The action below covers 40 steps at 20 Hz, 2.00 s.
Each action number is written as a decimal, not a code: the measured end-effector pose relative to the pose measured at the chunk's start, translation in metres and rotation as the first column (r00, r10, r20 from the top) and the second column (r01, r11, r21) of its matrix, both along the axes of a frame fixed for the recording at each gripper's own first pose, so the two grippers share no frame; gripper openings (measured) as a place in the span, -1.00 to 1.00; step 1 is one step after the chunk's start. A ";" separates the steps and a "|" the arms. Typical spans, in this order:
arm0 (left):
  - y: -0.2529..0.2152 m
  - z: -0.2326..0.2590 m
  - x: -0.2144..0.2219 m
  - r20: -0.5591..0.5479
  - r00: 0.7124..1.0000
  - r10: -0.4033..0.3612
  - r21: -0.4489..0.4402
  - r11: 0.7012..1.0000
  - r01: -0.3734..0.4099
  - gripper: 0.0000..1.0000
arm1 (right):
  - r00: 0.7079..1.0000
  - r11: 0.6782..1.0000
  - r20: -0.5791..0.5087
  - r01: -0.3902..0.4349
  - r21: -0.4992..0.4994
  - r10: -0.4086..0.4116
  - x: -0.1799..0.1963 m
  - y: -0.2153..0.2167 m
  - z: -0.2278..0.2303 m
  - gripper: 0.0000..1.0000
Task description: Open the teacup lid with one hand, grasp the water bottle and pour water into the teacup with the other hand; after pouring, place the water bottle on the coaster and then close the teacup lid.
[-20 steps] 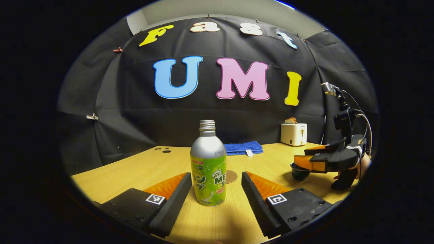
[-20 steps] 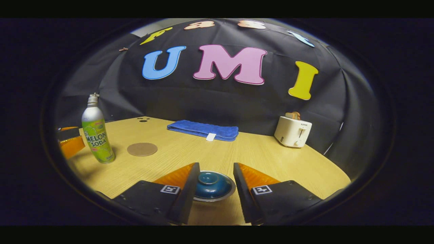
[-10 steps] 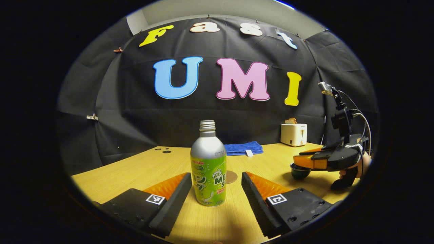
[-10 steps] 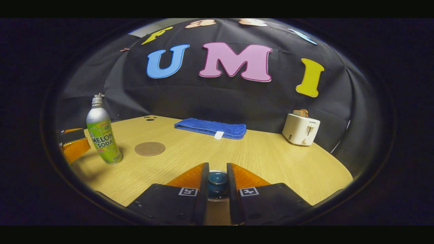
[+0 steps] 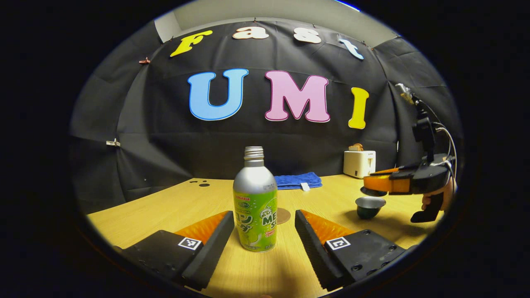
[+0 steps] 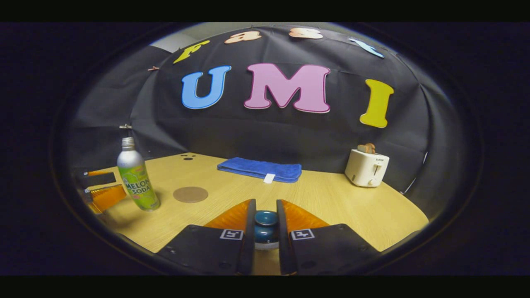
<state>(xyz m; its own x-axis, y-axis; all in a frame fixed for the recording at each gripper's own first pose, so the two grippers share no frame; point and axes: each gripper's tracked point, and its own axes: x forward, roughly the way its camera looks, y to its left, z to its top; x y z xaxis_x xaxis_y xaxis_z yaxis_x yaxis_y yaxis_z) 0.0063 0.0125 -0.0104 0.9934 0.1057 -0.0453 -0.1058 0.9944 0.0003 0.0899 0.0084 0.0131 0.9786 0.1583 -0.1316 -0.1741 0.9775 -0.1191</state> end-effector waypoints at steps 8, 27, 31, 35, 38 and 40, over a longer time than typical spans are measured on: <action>0.012 -0.001 0.032 -0.002 1.000 0.031 0.001 1.000 -0.031 0.88 | 0.996 0.997 0.070 0.052 0.065 -0.057 -0.041 -0.040 0.018 -0.54; 0.016 -0.002 0.085 -0.006 0.999 0.031 0.042 0.999 -0.031 0.63 | 0.991 0.980 0.015 0.132 0.148 -0.136 -0.039 -0.088 -0.028 -0.47; -0.013 0.003 0.093 -0.044 0.998 -0.032 0.230 0.972 0.041 0.60 | 0.986 0.976 0.051 0.150 0.160 -0.160 -0.036 -0.102 -0.022 -0.46; -0.046 0.018 0.109 -0.080 0.990 -0.115 0.436 0.889 0.138 0.60 | 0.973 0.975 0.118 0.184 0.126 -0.199 -0.037 -0.116 -0.013 -0.55; -0.072 0.019 0.118 -0.114 0.977 -0.178 0.574 0.791 0.211 0.60 | 0.975 0.977 0.115 0.177 0.121 -0.191 -0.036 -0.114 -0.013 -0.54; -0.089 0.017 0.124 -0.145 0.966 -0.214 0.663 0.704 0.255 0.59 | 0.975 0.977 0.115 0.175 0.120 -0.189 -0.037 -0.116 -0.014 -0.48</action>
<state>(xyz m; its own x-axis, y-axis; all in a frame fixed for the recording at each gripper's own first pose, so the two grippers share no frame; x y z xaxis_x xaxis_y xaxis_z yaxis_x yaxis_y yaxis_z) 0.1306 -0.0765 0.0064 0.9885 -0.1071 -0.1071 0.1514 0.7222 0.6749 0.0533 -0.1072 -0.0004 0.9998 -0.0176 0.0015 0.0177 0.9996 -0.0203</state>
